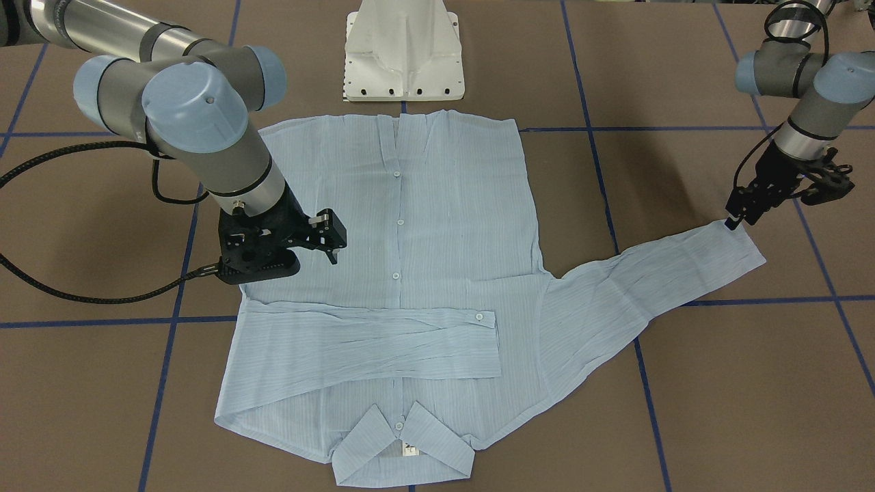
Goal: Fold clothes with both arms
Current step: 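Raise the right gripper off the shirt while the left gripper grasps the other cuff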
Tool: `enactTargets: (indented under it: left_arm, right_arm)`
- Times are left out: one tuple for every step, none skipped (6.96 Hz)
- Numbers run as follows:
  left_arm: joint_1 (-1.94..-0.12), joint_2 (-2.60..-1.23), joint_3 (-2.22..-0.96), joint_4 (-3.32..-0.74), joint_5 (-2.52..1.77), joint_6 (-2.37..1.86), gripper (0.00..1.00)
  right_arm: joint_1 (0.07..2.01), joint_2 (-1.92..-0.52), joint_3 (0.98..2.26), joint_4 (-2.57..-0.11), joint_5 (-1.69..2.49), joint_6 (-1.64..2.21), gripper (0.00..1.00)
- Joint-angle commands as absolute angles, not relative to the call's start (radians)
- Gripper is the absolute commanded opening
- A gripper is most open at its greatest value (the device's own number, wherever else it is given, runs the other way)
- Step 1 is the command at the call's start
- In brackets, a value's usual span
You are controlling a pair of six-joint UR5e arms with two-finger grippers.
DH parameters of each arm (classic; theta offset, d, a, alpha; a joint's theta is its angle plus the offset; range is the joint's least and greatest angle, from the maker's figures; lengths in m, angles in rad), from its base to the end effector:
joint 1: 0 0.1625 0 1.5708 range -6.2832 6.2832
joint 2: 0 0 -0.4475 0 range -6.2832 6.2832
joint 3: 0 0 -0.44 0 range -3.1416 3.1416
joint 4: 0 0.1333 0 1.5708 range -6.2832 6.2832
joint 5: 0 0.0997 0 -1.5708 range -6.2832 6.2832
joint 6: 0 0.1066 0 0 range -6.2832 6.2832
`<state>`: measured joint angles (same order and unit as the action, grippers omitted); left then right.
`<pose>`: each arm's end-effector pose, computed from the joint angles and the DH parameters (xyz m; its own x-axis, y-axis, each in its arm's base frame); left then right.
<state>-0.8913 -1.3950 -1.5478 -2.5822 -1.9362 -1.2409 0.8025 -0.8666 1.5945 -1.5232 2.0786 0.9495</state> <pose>0.2363 -0.4440 0.6861 0.5913 -0.2505 -0.7665 0.3931 0.9195 0.0028 -0.4658 -0.5993 0.2075 0.6316 -0.0784 0.7714 -0.0297 0.9917 0.1252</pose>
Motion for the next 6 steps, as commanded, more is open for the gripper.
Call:
enactTargets:
  left_arm:
    - [-0.891,-1.391,-1.548,-2.582,-1.934,-1.241,0.50]
    - [-0.890,-1.391,-1.546,-2.580,-1.934,-1.241,0.46]
    - [-0.885,-1.391,-1.548,-2.580,-1.934,-1.239,0.45]
    - [-0.882,-1.391,-1.546,-2.579,-1.934,-1.241,0.45]
    - [-0.881,-1.391,-1.546,-2.579,-1.934,-1.239,0.45]
    - [-0.873,-1.390,-1.546,-2.579,-1.934,-1.241,0.45]
  right_arm:
    - [0.802,-0.867,1.594,-1.523,2.079,0.950,1.00]
    - [0.802,-0.867,1.594,-1.523,2.079,0.950,1.00]
    - [0.802,-0.868,1.595,-1.523,2.079,0.950,1.00]
    - [0.802,-0.868,1.595,-1.523,2.079,0.950,1.00]
    - [0.804,-0.870,1.595,-1.523,2.079,0.950,1.00]
    - [0.804,-0.874,1.597,-1.523,2.079,0.950,1.00]
